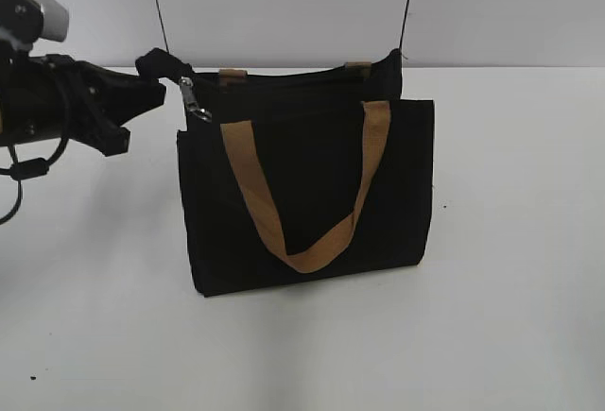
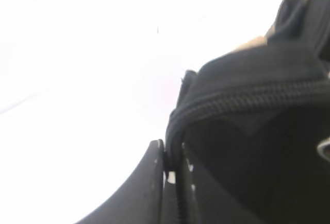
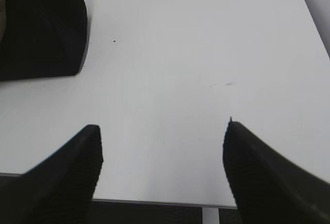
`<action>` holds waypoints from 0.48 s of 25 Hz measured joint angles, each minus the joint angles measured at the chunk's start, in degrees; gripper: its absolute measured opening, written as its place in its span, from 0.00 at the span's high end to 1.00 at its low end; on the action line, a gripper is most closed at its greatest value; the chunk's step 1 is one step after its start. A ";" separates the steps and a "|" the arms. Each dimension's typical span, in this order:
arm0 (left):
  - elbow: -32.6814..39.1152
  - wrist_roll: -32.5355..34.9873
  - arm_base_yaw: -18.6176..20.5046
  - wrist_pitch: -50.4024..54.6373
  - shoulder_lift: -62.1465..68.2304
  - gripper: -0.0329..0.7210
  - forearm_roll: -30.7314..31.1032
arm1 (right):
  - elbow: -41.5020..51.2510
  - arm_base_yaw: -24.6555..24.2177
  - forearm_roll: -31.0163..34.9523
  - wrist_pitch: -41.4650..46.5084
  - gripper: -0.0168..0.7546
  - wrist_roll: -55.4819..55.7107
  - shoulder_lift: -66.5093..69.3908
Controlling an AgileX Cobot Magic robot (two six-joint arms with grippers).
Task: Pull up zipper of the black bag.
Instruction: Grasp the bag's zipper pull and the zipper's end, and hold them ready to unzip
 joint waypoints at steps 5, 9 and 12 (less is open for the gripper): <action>0.00 -3.81 0.00 4.57 -5.95 0.91 1.59 | 0.00 0.00 0.00 0.00 0.26 0.00 0.00; 0.05 -5.15 0.00 5.20 -7.31 0.91 1.89 | 0.00 0.05 0.45 0.00 0.26 0.00 0.00; 0.05 -6.61 0.00 5.41 -7.31 0.91 1.94 | 0.00 1.05 1.40 0.00 0.26 0.00 0.00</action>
